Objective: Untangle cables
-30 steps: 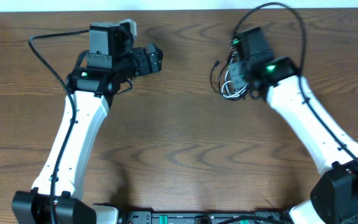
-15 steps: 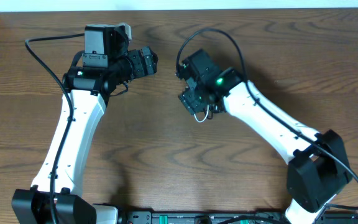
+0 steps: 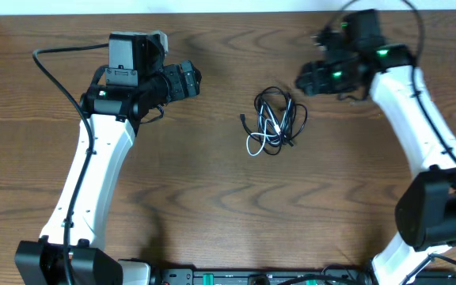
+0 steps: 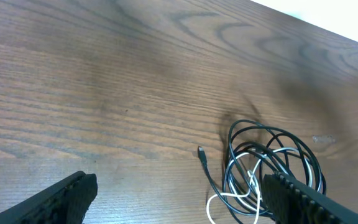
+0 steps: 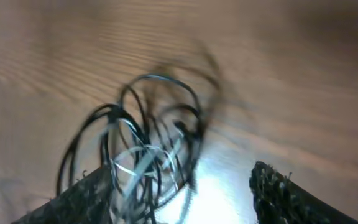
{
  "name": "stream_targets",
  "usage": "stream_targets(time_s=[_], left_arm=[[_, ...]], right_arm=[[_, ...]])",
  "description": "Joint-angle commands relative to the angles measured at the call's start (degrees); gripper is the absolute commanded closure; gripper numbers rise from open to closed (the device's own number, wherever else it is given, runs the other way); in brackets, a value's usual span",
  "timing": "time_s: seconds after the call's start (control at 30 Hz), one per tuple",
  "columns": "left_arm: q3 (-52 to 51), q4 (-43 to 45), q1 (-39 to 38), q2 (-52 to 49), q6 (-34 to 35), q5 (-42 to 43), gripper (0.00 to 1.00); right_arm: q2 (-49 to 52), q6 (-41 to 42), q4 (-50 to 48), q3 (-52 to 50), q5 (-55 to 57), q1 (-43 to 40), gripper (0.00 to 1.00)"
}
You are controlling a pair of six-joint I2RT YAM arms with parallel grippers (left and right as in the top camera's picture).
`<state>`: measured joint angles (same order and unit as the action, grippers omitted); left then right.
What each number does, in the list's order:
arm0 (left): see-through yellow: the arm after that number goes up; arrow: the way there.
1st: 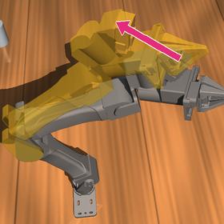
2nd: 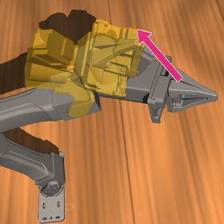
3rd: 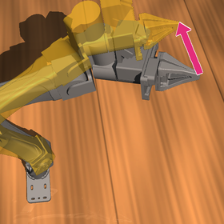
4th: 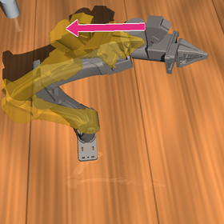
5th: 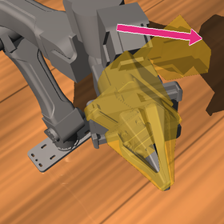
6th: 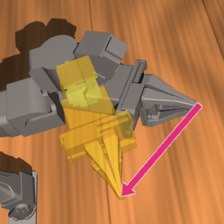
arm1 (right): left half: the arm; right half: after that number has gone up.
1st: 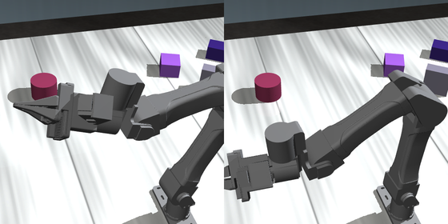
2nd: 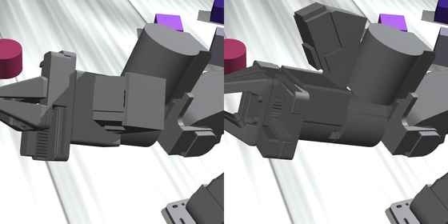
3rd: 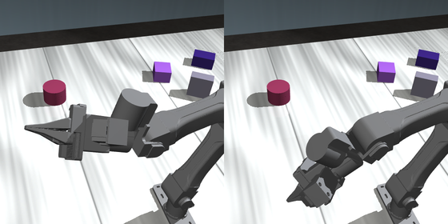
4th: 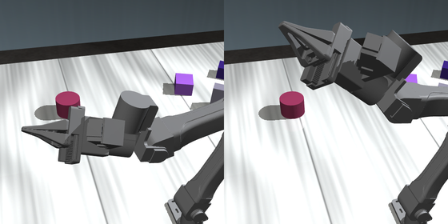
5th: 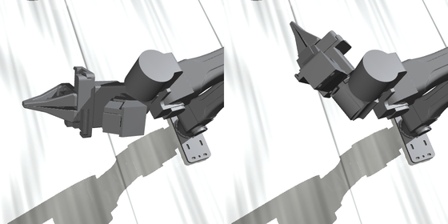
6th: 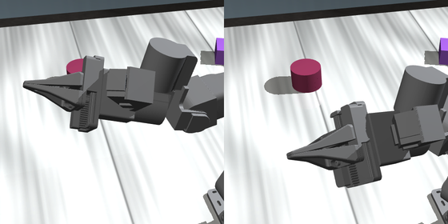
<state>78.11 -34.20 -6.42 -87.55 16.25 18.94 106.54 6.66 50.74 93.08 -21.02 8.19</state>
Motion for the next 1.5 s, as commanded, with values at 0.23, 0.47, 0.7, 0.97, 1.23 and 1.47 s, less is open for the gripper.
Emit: stream_targets(time_s=[0.23,0.47,0.7,0.97,1.23,1.47], left_arm=[[-0.3,-3.2,-0.4,-1.5,-1.1,-0.4,0.11],[-0.3,-3.1,-0.4,-1.8,-1.1,-0.4,0.11],[-0.3,-3.1,-0.4,-1.8,-1.1,-0.4,0.11],[-0.3,-3.1,-0.4,-1.8,-1.1,-0.3,0.11],[-0.3,-3.1,-0.4,-1.8,-1.1,-0.1,0.11],[-0.3,-3.2,-0.4,-1.8,-1.1,-0.1,0.11]], right_arm=[[-0.5,1.1,2.7,-10.6,-7.3,-7.4,0.35],[-0.4,1.0,-1.3,-17.8,-15.2,-5.7,0.38],[-0.4,5.6,-9.3,-23.6,-15.8,-3.5,0.41],[-0.4,11.4,-24.5,-24.2,-16.7,1.6,0.41],[3.3,17.9,-31.6,-24.2,-9.1,8.5,0.44],[8.3,20.0,-35.8,-24.2,-8.9,10.7,0.60]])
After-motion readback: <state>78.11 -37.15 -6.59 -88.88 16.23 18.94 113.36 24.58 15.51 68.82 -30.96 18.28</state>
